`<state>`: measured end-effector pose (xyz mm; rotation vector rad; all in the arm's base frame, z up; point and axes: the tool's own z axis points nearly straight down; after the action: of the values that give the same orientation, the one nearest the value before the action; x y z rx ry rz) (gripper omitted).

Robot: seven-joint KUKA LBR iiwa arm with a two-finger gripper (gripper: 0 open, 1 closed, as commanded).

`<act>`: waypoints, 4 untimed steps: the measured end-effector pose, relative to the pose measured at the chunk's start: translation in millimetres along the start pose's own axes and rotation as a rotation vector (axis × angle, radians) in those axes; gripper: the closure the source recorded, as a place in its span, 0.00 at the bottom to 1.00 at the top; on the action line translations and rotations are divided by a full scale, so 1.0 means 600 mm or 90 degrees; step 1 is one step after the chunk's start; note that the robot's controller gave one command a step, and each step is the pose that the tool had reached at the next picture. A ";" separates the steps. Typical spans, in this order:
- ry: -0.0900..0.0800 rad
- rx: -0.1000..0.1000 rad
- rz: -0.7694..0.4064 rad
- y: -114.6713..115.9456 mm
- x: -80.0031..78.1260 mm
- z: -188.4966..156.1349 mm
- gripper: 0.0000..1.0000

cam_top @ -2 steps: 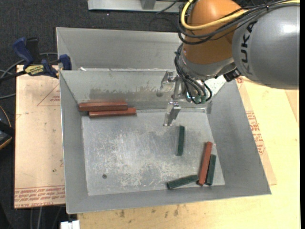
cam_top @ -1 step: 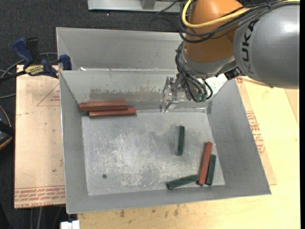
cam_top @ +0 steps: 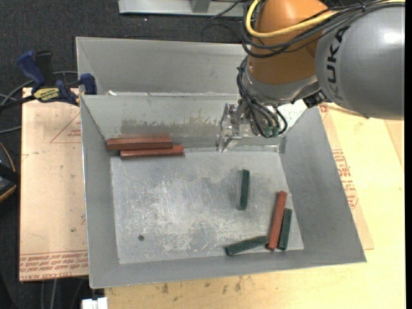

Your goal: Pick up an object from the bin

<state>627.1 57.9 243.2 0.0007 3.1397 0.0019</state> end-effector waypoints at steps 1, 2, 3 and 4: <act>0.000 0.000 0.002 0.000 0.000 0.001 1.00; 0.001 0.000 -0.086 0.051 0.035 -0.009 1.00; -0.004 0.000 -0.116 0.070 0.030 0.052 1.00; 0.001 0.000 0.018 0.064 0.030 0.105 1.00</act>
Offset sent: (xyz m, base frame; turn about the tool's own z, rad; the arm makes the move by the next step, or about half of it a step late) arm -0.0344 0.0480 0.0111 -0.2251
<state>609.4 96.6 180.0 0.0439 3.1412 0.0025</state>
